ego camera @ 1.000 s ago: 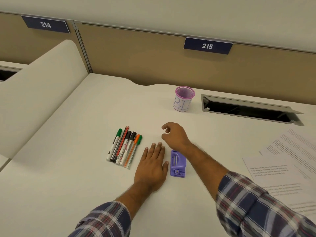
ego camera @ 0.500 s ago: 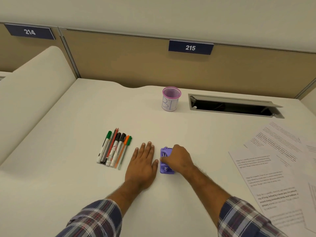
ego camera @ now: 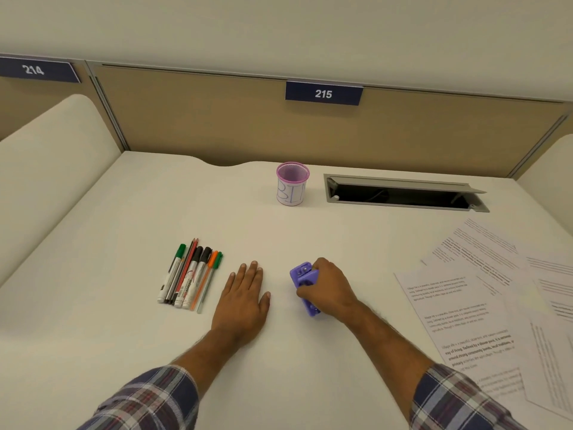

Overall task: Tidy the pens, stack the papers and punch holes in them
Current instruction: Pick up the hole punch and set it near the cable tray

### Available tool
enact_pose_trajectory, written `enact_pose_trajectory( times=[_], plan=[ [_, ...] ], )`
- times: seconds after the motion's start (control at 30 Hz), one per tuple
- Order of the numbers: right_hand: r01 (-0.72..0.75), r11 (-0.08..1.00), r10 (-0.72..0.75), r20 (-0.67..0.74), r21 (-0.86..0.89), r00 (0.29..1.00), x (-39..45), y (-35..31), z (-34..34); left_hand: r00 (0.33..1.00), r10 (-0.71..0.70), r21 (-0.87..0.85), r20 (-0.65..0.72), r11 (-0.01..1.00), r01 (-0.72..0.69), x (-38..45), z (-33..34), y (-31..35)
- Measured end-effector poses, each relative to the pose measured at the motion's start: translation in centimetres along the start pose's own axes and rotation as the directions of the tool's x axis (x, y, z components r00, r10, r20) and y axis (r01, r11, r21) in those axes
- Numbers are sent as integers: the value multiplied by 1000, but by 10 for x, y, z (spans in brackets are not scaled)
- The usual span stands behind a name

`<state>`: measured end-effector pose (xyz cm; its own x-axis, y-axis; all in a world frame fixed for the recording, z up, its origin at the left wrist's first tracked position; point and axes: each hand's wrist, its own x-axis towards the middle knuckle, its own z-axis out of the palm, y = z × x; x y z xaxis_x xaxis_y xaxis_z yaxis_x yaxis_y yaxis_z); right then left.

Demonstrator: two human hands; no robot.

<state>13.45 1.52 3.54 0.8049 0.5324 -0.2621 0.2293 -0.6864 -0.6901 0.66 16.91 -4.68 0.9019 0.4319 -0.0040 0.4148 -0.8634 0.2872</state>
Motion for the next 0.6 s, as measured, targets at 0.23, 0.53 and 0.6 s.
enact_pose_trajectory(
  times=[0.23,0.53,0.6],
  plan=[
    [119,976,-98,116,-181,988,-7,17,-32,947,311,-289,83,917,-275,13,-48,48],
    [159,975,-135,158,-153,978,-11,36,-67,927,356,-258,120,913,-317,29,-59,106],
    [170,976,-152,139,-134,979,-12,42,-74,936,338,-286,100,911,-298,34,-59,114]
  ],
)
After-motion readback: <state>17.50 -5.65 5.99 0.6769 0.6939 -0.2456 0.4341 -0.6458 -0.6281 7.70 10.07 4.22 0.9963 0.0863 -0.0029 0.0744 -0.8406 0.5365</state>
